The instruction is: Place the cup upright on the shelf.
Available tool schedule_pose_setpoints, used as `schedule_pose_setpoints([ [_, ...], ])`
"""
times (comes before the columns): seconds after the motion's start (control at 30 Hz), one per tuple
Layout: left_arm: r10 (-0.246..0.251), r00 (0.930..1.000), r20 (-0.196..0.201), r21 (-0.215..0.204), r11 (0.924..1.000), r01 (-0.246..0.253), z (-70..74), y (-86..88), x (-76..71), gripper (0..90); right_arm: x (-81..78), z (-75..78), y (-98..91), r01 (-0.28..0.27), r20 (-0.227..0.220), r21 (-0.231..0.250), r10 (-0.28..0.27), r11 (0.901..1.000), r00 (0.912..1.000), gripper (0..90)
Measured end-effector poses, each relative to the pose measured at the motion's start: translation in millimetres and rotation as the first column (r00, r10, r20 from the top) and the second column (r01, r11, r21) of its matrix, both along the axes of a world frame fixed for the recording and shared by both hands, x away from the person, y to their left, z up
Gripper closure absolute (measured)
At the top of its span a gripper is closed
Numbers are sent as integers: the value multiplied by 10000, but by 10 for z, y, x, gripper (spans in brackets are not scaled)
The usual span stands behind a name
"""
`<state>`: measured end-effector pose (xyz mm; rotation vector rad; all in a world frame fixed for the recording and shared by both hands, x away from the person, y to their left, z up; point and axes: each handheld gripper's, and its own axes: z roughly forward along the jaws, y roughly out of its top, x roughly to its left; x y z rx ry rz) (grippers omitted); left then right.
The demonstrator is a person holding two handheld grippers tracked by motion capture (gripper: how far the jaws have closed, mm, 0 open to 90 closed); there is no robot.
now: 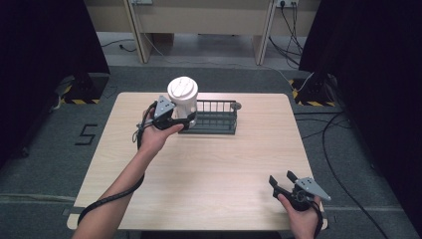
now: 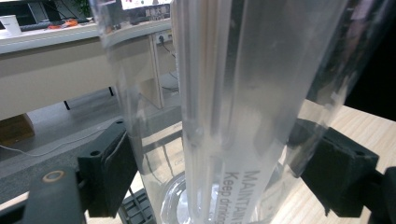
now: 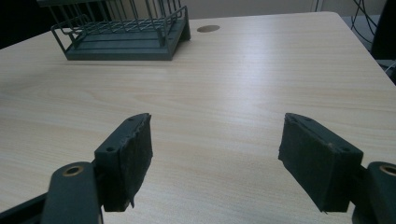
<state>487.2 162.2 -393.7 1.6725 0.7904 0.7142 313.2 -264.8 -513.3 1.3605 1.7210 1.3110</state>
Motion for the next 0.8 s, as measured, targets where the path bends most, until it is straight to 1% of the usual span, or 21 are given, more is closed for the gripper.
schedule_pose_setpoints([
  [0.67,15,10000,27,84,10000,-15,74,-152,193,179,4,1,-10,-29,18,-21,29,10000,10000,263],
  [0.8,23,10000,9,32,10000,-23,82,-181,219,179,3,2,-11,-26,19,-19,26,10000,10000,263],
])
